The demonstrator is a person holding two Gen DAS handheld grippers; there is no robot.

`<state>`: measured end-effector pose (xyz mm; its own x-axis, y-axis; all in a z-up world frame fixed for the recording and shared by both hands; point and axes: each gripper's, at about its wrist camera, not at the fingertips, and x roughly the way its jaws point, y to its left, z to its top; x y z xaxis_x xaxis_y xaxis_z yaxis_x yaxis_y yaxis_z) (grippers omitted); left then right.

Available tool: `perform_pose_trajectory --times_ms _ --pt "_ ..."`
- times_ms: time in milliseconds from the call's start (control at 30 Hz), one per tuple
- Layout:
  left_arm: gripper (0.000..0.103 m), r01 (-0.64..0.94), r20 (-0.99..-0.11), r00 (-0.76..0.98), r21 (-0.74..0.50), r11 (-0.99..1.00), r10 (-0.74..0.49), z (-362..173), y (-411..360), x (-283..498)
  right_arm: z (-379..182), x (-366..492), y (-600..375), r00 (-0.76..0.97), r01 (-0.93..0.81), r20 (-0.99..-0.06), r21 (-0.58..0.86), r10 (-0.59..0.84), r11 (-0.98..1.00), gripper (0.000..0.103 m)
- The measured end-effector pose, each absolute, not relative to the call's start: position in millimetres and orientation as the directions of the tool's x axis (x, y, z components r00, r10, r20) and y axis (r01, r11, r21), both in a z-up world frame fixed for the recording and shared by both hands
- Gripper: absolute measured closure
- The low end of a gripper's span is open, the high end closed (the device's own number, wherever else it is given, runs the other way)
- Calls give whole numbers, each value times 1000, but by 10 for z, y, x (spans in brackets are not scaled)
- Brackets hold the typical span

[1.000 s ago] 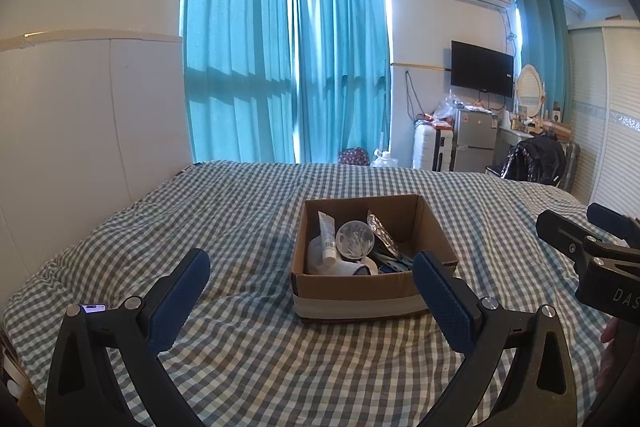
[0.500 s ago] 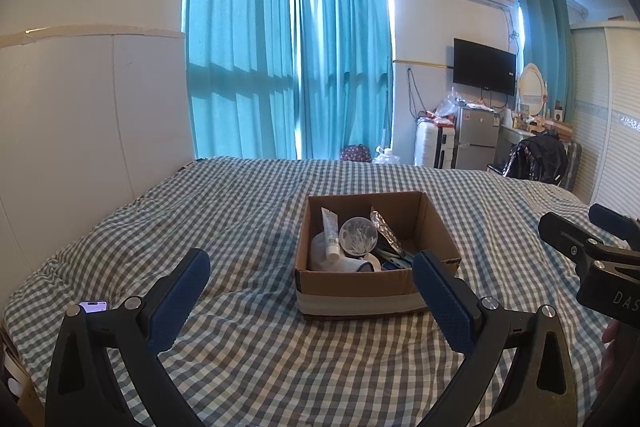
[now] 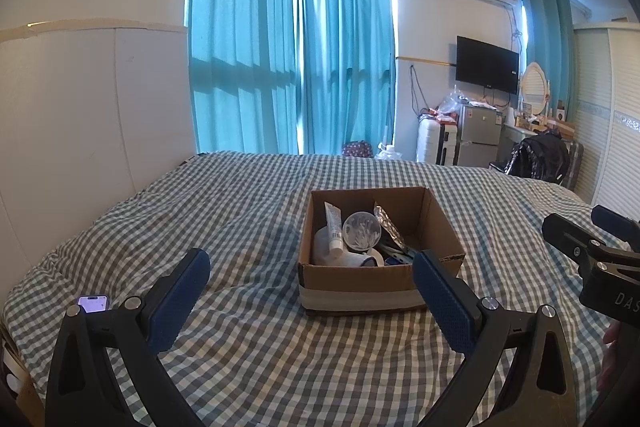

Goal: Organize objects

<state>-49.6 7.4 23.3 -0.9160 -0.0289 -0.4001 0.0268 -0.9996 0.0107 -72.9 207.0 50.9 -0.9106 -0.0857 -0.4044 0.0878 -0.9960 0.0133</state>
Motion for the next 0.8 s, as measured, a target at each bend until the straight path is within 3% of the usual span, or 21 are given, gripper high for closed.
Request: perform_pose_trajectory --times_ms 800 --pt "0 24 -412 -911 15 -1000 -28 188 84 -482 468 -730 2035 -907 86 -413 13 -84 -996 0"
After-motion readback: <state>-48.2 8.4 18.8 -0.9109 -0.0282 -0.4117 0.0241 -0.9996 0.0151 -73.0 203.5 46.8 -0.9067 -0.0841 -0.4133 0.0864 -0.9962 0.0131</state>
